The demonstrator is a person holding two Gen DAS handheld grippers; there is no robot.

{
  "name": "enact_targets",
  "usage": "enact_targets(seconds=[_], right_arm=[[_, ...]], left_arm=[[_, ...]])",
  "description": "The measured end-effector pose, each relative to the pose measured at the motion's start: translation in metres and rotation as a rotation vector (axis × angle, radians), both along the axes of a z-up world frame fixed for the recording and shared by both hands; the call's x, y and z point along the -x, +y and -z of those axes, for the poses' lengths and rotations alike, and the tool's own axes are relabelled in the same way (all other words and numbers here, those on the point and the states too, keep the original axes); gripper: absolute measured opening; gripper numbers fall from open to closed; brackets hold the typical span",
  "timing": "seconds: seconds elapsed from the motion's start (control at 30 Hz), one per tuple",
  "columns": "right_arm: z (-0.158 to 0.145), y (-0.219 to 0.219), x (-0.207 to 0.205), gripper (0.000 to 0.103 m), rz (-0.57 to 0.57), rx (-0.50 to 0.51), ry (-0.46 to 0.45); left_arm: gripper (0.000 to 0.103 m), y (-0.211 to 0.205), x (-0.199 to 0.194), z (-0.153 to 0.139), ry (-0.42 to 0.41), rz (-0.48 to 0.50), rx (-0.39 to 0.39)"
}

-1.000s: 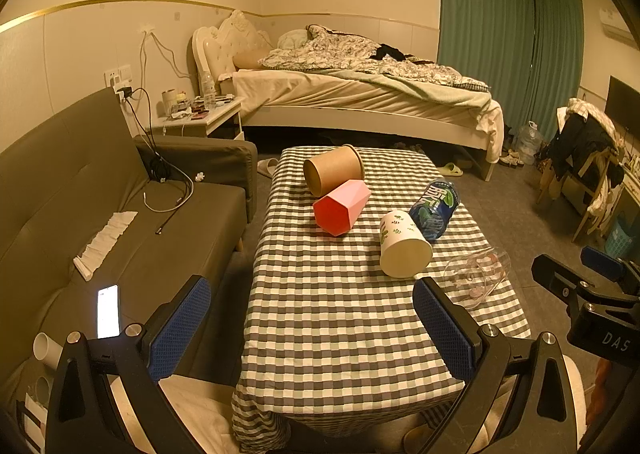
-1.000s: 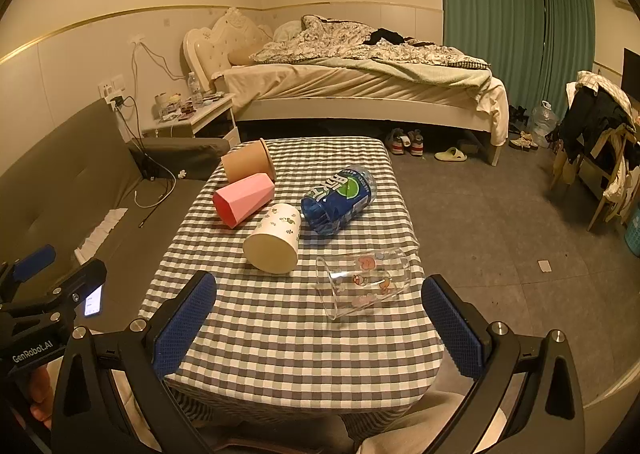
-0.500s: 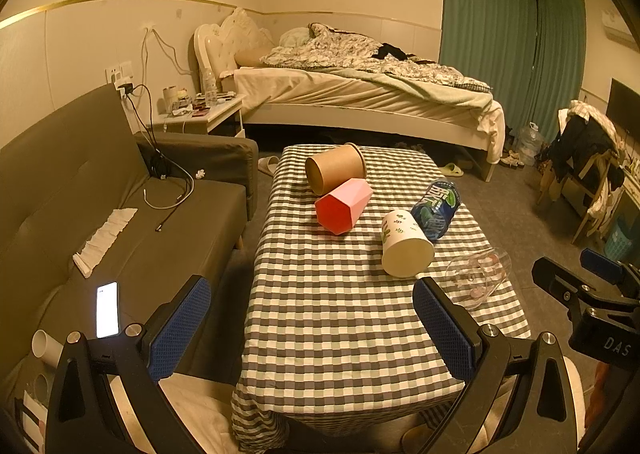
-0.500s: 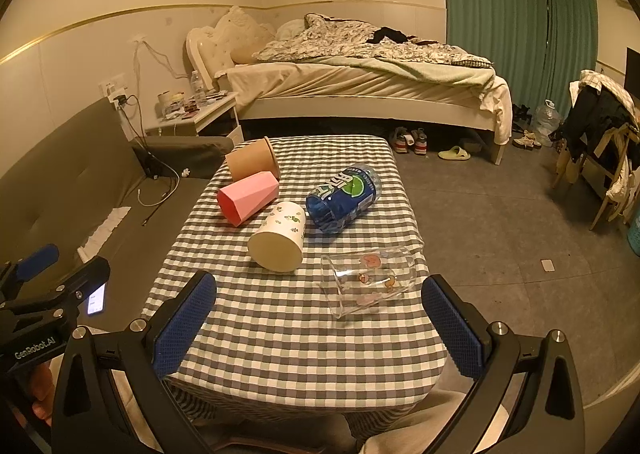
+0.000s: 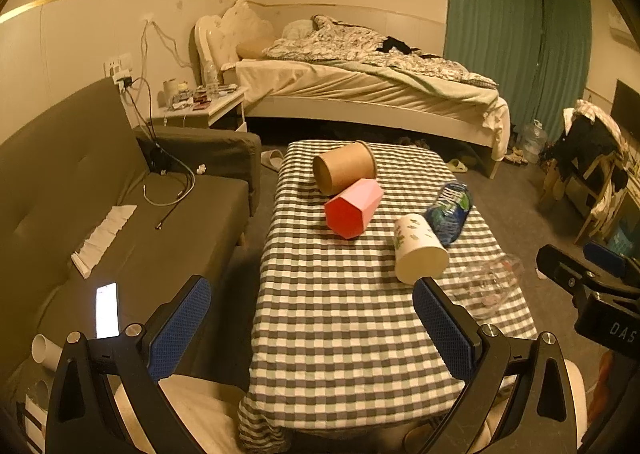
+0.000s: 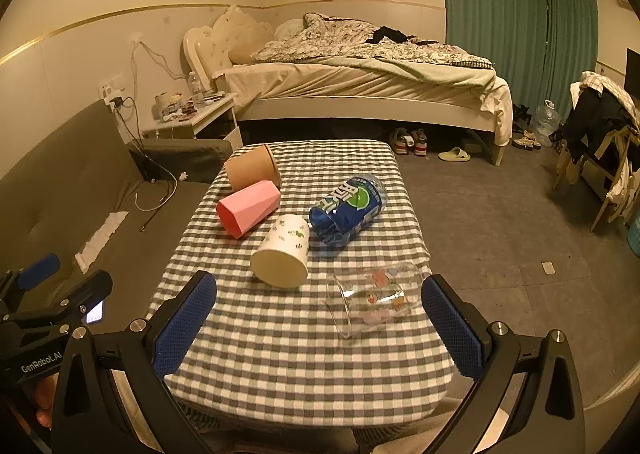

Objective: Flip cup upside down
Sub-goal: 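Reach the right gripper to the white leaf-print cup and grasp it, then lift the white cup with the right gripper toward the left gripper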

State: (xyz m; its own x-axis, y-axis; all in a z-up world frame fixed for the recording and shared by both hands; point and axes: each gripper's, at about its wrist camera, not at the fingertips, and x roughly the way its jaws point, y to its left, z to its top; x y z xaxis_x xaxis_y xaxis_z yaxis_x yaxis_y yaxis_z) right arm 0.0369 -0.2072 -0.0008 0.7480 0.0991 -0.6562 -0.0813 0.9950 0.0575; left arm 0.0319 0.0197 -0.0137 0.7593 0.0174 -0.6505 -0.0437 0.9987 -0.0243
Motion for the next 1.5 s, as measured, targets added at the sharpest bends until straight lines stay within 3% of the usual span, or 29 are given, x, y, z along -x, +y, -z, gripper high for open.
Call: enact_targets(seconds=[0.17, 0.37, 0.63, 0.77, 0.97, 1.27, 1.5], right_arm=[[0.016, 0.010, -0.031, 0.103, -0.001, -0.012, 0.052], [0.057, 0.036, -0.084, 0.103, -0.006, -0.024, 0.169], [0.120, 0.074, -0.150, 0.103, -0.003, 0.044, 0.311], [0.142, 0.075, -0.162, 0.103, 0.032, 0.077, 0.366], [0.143, 0.082, -0.157, 0.072, 0.008, 0.113, 0.378], [0.123, 0.098, -0.109, 0.072, -0.059, 0.130, 0.361], [0.128, 0.113, -0.059, 0.072, -0.119, 0.116, 0.395]], left_arm=[[0.103, 0.016, -0.025, 0.014, 0.042, -0.036, 0.007], [0.103, 0.038, -0.051, 0.040, 0.102, -0.080, 0.013], [0.103, 0.064, -0.080, 0.066, 0.166, -0.113, 0.013], [0.103, 0.075, -0.091, 0.074, 0.182, -0.115, 0.027], [0.103, 0.082, -0.091, 0.070, 0.176, -0.112, 0.056], [0.103, 0.087, -0.061, 0.050, 0.126, -0.111, 0.081], [0.103, 0.089, -0.034, 0.045, 0.115, -0.113, 0.079]])
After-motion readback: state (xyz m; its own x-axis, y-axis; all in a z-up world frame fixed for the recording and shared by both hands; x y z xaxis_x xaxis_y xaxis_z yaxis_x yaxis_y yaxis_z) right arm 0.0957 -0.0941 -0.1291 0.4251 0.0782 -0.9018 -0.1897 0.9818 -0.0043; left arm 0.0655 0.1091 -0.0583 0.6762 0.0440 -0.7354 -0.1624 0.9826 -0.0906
